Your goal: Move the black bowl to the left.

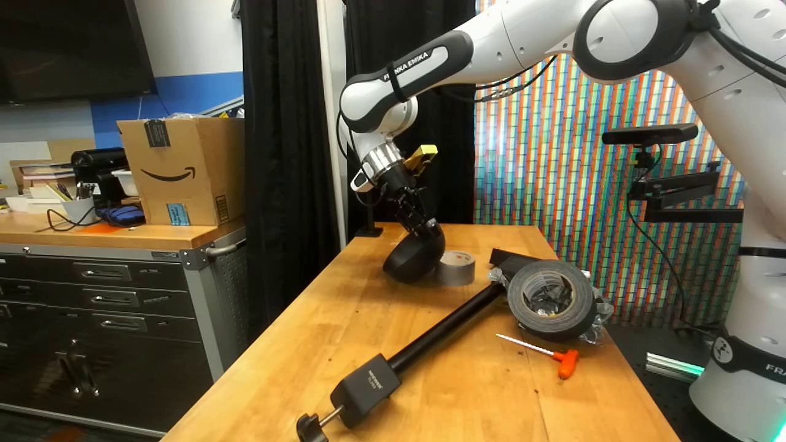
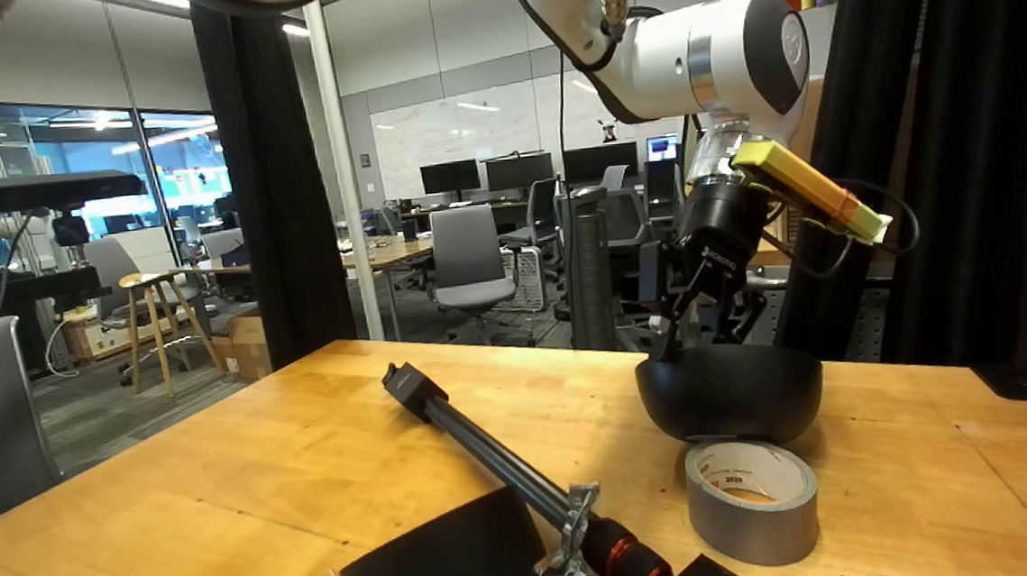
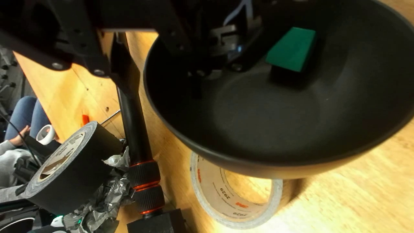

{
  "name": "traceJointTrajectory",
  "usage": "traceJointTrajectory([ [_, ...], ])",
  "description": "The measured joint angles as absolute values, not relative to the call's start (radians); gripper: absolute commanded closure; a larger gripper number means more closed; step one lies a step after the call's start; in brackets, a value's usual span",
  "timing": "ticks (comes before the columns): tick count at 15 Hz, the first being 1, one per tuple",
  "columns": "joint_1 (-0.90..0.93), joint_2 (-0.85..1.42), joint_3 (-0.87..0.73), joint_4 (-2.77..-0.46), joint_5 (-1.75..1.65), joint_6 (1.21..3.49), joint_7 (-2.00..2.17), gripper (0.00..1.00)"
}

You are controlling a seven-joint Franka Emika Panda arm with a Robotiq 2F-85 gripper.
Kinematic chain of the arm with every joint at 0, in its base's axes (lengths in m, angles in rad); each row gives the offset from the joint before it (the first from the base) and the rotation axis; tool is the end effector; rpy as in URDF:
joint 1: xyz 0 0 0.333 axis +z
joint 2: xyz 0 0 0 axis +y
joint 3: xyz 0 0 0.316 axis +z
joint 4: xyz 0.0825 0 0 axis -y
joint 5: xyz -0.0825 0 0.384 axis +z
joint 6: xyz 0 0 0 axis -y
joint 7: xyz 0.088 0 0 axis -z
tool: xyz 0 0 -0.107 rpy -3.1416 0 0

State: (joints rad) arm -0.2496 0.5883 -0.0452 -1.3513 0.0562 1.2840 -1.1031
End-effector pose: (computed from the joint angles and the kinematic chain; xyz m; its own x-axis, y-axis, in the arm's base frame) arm 0.6126 -0.1730 0.3505 0.6130 0.7494 -0.2502 0.5427 -0.6296 -0.5560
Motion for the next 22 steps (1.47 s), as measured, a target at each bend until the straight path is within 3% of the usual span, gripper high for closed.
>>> traceJointTrajectory([
  [4, -0.249, 0.588, -0.043, -1.350, 0.056, 1.282, -1.103, 0.96],
  [10, -0.250, 0.587, -0.042, -1.337, 0.053, 1.281, -1.102, 0.92],
  [22, -0.180, 0.527, -0.017, -1.342, 0.050, 1.298, -0.949, 0.93],
])
